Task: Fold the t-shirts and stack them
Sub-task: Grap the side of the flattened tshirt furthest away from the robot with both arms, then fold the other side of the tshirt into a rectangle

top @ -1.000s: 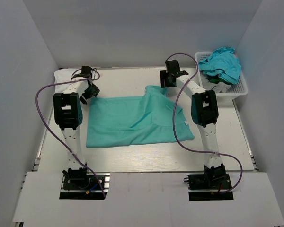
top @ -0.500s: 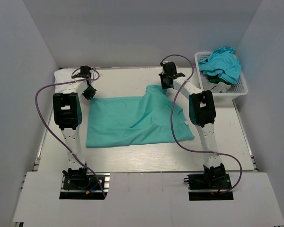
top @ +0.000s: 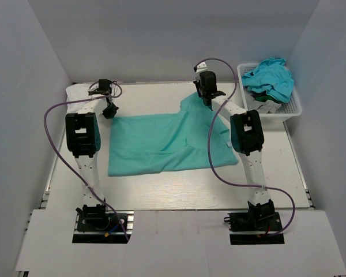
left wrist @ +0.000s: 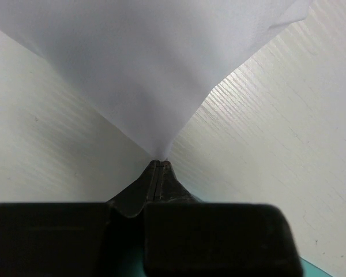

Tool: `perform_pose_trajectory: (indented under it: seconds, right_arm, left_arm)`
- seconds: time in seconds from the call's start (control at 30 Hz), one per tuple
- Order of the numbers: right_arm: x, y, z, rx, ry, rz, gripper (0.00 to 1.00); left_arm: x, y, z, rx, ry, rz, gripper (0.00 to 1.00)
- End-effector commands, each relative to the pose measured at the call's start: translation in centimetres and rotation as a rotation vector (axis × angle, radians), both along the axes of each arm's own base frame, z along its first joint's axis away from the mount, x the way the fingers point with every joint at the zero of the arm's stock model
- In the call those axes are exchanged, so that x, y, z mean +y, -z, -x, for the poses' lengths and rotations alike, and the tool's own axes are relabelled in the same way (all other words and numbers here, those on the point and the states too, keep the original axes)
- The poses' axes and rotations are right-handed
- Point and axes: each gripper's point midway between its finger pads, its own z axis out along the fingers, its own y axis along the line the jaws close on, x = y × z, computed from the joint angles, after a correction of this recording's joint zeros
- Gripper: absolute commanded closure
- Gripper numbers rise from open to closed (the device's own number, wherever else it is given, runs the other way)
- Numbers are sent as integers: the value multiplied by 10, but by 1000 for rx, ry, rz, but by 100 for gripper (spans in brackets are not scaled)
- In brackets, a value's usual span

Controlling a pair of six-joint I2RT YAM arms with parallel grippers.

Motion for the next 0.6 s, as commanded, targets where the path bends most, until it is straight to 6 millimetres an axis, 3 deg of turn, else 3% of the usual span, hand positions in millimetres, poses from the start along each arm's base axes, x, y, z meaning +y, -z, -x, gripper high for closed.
perform_pose_trajectory:
  seconds: [0.0, 0.1, 0.3, 0.37, 0.53, 0.57]
  right_arm:
    - [-13, -80, -21, -208, 29, 41, 100]
    - [-17, -69, -17, -187, 34, 62, 100]
    - [-19, -70, -13, -186, 42, 74, 100]
    - [-20, -72, -12, -191, 47, 82, 100]
    - [-26, -84, -7, -218, 68, 82, 100]
    - [-25, -105, -5, -262, 66, 67, 100]
  left_arm:
    - [9, 6, 12, 29, -46, -38, 100]
    - [15, -12, 6, -30, -93, -58, 100]
    - [14, -44, -10, -175, -127, -34, 100]
    - [10, -64, -18, -249, -99, -22, 100]
    - [5, -89, -15, -297, -63, -28, 100]
    - [5, -93, -15, -309, -56, -33, 100]
